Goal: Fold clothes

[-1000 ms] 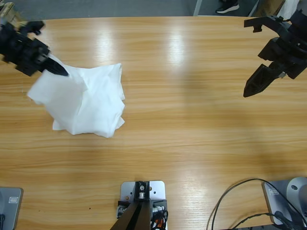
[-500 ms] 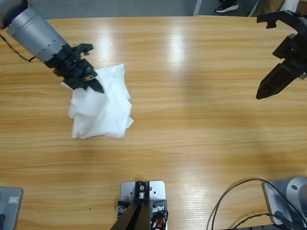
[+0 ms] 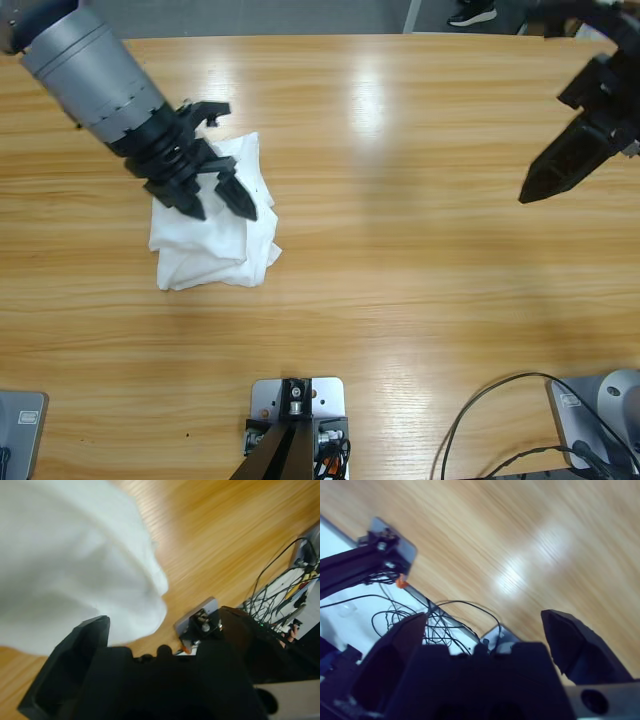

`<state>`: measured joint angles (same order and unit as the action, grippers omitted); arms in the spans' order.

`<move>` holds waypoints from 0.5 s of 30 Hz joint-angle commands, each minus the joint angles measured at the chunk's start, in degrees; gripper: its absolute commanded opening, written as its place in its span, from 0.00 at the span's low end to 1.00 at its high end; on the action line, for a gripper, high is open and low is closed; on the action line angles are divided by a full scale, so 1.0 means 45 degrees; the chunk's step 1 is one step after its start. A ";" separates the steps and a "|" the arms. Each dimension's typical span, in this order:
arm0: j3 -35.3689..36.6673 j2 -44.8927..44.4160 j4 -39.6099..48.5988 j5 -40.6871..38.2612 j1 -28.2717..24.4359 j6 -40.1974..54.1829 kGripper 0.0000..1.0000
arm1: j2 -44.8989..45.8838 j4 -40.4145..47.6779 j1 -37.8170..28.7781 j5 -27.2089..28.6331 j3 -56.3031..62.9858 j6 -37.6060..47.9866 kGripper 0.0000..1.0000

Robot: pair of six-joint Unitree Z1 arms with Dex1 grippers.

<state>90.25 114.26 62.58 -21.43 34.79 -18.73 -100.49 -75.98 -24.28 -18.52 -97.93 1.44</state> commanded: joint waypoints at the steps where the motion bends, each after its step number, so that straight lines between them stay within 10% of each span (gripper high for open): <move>1: -0.1150 -0.0840 0.0089 0.0474 -0.1117 0.0655 0.97 | -0.1641 -0.0761 -0.2831 -0.0373 -0.2546 0.0797 0.93; 15: 0.1002 0.1719 -0.0837 0.0478 -0.1871 0.0995 0.97 | -0.2109 -0.1359 -0.4319 -0.0436 -0.3375 0.1086 0.90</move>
<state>88.18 116.67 59.70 -19.80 27.71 -15.18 -107.35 -79.15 -42.86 -19.37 -113.18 6.15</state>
